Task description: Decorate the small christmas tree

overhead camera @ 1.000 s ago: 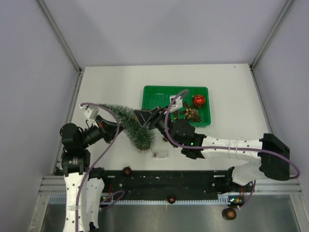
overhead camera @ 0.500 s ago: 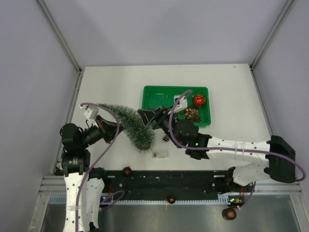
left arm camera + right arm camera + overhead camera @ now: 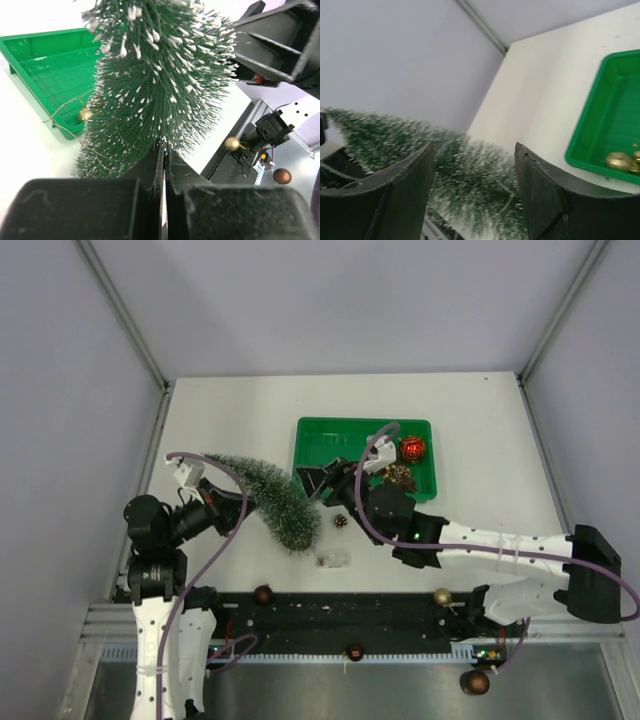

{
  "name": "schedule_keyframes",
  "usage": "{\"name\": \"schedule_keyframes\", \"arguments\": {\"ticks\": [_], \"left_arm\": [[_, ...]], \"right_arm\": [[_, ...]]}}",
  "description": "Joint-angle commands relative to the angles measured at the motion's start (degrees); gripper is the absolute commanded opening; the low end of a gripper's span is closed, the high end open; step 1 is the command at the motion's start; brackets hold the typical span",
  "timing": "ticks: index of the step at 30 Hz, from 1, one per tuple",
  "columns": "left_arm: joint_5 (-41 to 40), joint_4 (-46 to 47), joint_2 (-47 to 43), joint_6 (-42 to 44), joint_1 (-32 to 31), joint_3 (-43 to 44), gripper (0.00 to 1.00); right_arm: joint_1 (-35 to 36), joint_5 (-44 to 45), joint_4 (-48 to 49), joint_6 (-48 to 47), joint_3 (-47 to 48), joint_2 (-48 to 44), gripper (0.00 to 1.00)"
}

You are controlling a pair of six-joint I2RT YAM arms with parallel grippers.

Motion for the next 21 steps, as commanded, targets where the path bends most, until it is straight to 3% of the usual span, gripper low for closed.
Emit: {"name": "schedule_keyframes", "arguments": {"ticks": [1,5,9,15,21], "left_arm": [[0.97,2.18,-0.42,-0.13,0.07,0.88,0.00],[0.97,1.57,-0.42,0.39,0.07,1.06,0.00],[0.62,1.13,-0.25,0.66,0.07,1.32,0.00],[0.44,1.21,0.02,0.66,0.07,0.97,0.00],[0.35,1.21,0.28,1.19,0.08,1.06,0.00]], "right_arm": [[-5.49,3.43,-16.72,2.47,5.07,-2.13,0.64],[-17.17,-1.40,-37.04,6.61,12.20,1.72,0.65],[-28.16,-1.42,-46.56,5.38,13.88,4.54,0.64],[-38.89,-4.56,-50.18,5.03,11.78,10.60,0.64],[-41.19,-9.66,-48.95,5.12,12.12,19.83,0.62]]}}
